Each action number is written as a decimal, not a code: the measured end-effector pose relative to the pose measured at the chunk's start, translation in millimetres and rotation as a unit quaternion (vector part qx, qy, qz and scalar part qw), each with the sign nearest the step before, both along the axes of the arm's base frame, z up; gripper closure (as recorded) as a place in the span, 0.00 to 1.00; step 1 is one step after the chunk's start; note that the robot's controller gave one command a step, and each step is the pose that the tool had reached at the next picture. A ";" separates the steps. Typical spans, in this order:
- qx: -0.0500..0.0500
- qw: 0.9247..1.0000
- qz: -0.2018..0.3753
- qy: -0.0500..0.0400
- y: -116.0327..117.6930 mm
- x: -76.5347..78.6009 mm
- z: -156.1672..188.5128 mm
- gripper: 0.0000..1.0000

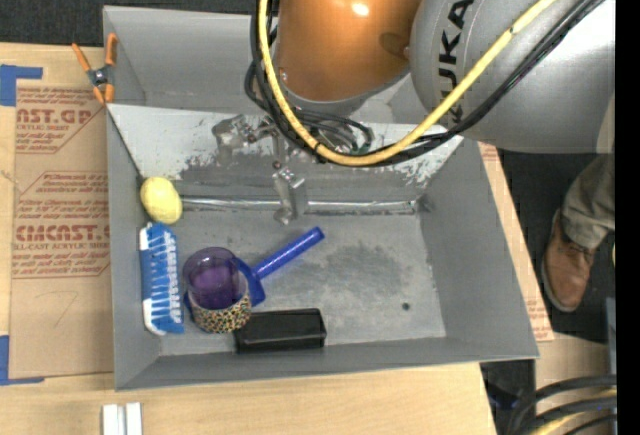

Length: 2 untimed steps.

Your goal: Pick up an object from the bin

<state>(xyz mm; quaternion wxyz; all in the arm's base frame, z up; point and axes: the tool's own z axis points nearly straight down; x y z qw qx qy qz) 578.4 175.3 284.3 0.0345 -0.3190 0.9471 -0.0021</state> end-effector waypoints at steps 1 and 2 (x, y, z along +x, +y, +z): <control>0.000 1.000 0.000 0.003 -0.2 -0.8 -4.5 0.00; -0.010 0.988 0.152 -0.001 -11.1 12.2 -76.1 0.00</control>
Offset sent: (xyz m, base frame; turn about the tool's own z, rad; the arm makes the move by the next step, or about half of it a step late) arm 0.0125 -0.0121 -0.0773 -0.3198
